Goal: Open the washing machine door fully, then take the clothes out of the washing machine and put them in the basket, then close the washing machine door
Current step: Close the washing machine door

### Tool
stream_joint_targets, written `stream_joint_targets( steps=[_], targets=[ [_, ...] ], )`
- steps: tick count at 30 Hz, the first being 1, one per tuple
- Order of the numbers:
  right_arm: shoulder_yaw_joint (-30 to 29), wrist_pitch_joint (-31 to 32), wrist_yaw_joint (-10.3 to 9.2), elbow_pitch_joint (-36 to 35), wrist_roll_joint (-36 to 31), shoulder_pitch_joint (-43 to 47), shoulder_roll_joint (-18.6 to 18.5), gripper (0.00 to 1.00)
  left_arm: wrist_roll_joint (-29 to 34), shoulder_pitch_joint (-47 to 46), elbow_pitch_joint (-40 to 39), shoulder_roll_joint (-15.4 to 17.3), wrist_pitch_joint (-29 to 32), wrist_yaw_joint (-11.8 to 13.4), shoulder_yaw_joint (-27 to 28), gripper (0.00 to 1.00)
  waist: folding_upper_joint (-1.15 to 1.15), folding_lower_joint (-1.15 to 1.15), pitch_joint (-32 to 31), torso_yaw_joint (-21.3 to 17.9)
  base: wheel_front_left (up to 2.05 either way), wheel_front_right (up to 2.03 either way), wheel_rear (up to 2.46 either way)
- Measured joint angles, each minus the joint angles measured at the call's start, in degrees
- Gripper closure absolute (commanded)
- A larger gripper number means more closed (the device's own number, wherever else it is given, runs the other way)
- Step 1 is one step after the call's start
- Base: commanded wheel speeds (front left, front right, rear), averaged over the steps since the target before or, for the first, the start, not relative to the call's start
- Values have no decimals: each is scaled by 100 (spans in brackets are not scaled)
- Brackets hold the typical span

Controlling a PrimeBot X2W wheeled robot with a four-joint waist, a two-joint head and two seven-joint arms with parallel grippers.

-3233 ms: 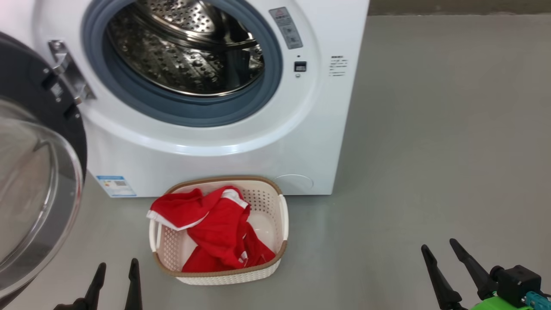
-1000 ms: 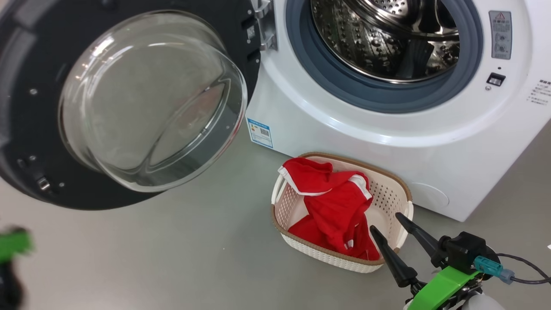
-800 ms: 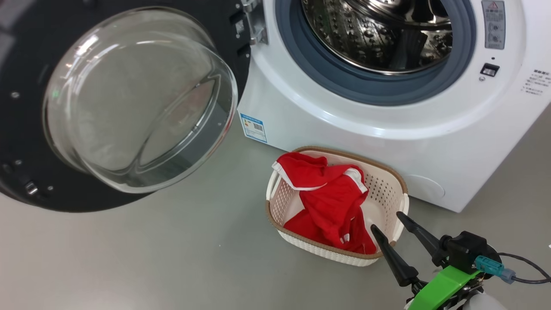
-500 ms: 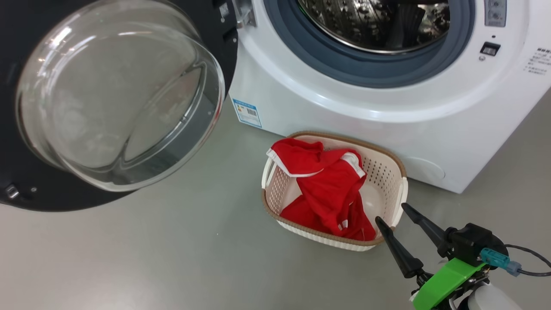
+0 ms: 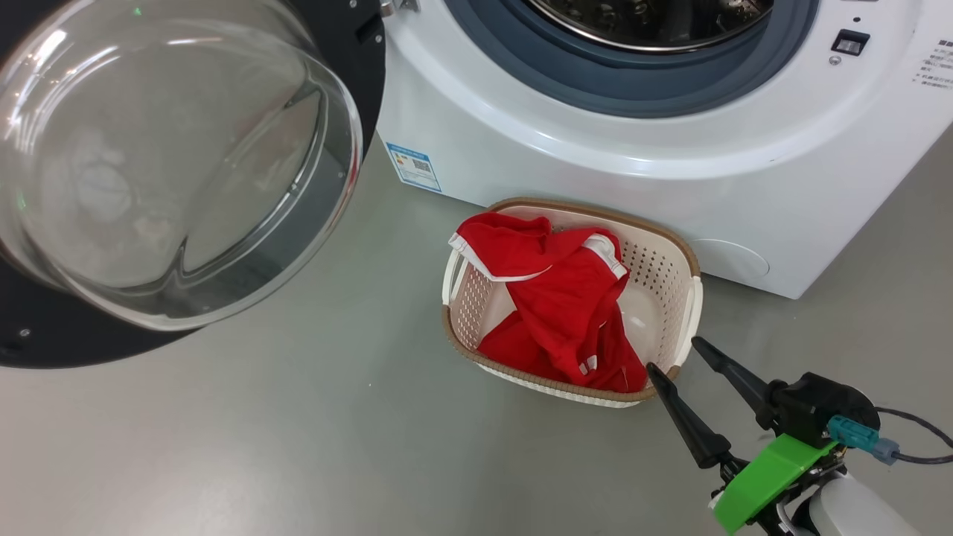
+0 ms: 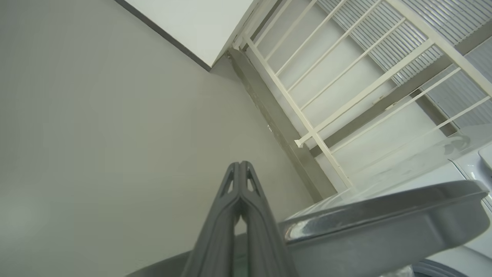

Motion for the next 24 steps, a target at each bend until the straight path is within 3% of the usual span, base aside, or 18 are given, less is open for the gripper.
stream_joint_targets(
  steps=[7,12,24],
  targets=[
    [10,0,0,-1,0,-34,-8,0,-291,-7,87,43,962,0,-198,100,0,0,26,-51,0,0,0],
    [3,0,0,2,0,-34,-7,0,-434,30,-1,87,1189,0,-260,100,0,0,9,-48,0,0,0],
    [-42,0,0,8,0,-29,29,0,-909,676,-979,179,2043,3,-501,100,0,0,-123,10,0,0,0]
  ],
)
